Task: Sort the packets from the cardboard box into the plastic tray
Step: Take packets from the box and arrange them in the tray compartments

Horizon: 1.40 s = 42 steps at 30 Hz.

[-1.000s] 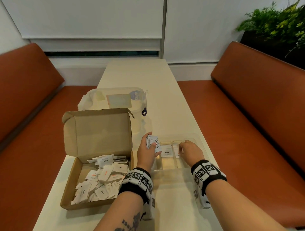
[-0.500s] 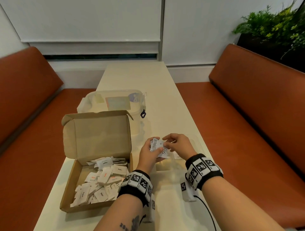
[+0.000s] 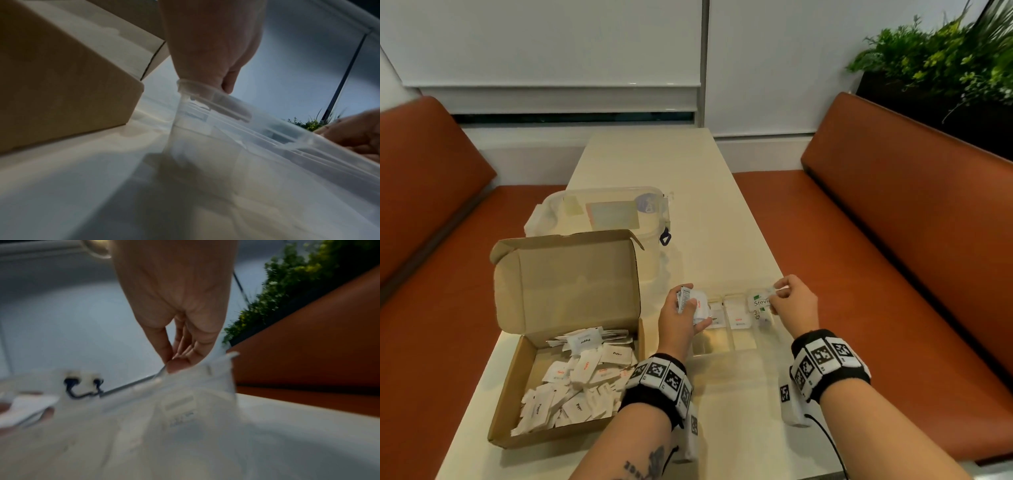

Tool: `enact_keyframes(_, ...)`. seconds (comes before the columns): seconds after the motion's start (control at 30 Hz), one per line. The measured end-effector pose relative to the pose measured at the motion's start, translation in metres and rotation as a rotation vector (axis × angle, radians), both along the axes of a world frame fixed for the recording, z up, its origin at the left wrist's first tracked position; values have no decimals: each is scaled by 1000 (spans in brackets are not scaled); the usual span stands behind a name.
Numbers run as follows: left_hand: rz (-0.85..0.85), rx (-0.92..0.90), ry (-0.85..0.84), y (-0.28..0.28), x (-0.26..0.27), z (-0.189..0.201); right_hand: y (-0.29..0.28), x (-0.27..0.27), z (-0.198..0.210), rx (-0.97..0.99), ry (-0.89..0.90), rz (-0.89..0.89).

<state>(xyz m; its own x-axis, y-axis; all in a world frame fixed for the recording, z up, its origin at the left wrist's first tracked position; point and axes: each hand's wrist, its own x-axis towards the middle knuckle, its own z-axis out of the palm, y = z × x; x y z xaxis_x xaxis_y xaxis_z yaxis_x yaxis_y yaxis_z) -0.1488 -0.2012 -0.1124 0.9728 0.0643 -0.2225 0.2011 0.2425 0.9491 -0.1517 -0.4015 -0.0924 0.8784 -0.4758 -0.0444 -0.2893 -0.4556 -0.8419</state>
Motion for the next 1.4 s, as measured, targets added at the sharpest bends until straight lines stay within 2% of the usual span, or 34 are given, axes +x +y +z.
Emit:
enact_keyframes(0.2,20,24,12,-6,-1,1,7,-2,-5,-271,221,215)
enact_keyframes(0.3,25,30,20,-7,-1,1,9,-2,-3,-405,318,208)
enact_keyframes(0.4,28,42,18,-6,0,0,8,0,-1,-453,342,130)
enact_keyframes(0.53,29,48,12,-6,0,0,11,3,-6,-418,334,100)
enact_keyframes(0.6,28,44,22,-7,1,0,14,3,-9,-403,371,131)
enact_keyframes(0.8,21,35,33,-7,2,1,15,7,-11,-583,548,268)
enact_keyframes(0.9,15,22,26,-6,1,-1,12,11,-9,-603,635,337)
enact_keyframes(0.97,13,18,24,-6,2,-2,9,13,-8,-594,629,350)
enact_keyframes(1.13,-2,29,17,-5,3,-3,10,14,-7,-678,488,283)
enact_keyframes(1.27,-14,33,11,-5,3,-5,13,9,-14,-685,546,340)
enact_keyframes(1.4,-29,8,14,-4,3,-5,15,7,-13,-671,537,323)
